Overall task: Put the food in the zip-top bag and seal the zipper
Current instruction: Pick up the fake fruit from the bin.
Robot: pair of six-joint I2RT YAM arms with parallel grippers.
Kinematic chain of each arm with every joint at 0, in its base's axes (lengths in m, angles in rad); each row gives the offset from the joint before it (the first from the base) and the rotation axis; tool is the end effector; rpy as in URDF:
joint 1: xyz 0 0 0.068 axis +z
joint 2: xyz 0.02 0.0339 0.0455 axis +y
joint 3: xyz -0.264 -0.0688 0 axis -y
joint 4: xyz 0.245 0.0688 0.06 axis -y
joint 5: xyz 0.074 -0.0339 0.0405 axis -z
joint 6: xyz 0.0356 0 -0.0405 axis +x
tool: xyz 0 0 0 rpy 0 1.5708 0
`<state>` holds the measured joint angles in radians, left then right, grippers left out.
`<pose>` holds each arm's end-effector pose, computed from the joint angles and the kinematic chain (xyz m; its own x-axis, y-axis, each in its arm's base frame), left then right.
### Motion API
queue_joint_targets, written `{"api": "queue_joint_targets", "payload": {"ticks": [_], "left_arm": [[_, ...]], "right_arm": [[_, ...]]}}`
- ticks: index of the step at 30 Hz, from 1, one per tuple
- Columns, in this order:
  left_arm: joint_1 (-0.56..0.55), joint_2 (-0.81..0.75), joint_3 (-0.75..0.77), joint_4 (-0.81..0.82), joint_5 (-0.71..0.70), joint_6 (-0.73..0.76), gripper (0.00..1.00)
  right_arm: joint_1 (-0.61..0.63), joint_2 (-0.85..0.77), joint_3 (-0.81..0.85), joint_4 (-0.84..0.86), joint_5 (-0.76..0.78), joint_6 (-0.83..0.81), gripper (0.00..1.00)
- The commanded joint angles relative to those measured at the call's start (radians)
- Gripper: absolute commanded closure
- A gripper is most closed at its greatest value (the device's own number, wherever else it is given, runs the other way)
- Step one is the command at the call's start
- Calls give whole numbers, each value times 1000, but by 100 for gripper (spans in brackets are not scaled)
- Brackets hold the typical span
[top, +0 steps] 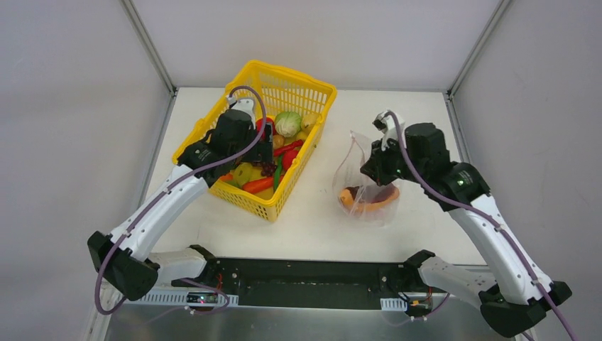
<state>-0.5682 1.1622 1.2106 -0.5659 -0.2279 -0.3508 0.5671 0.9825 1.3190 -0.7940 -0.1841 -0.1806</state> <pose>0.2162 -0.1285 0.3738 -0.5149 -0.0685 -0.8545 0.1936 0.9618 -0.1937 0.1506 0.1037 0.4225 -0.2468 -0.3665 -0.8971 -0.7227 0.6863 -0.0816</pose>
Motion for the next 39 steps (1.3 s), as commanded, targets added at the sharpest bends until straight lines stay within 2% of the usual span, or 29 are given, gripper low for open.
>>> {"api": "queue_joint_targets", "payload": {"ticks": [1,5,8,15,26,29,32,35,39], "left_arm": [[48,100,8,107,-52,3,1],[106,222,19,227,-92,-2,1],[134,313,69,234,-122,9,1],[195,524,121,293,-62,23,6],[223,668,104,376,-62,-32,16],[225,694,89,415,-49,-50,23],[233,726,128,374,-23,-72,33],[233,711,100,391,-13,-85,44],[234,675,54,407,32,-86,71]], "right_arm": [[-1,25,-142,142,-28,72,100],[0,23,-203,180,-32,106,100],[-1,5,-225,195,-34,121,100],[0,-31,-249,236,-47,146,100],[0,-34,-280,260,-75,168,100],[0,-38,-290,265,-77,170,100],[-1,-46,-298,268,-83,173,100],[-1,-56,-303,270,-85,176,100],[0,-68,-312,277,-83,178,100]]}}
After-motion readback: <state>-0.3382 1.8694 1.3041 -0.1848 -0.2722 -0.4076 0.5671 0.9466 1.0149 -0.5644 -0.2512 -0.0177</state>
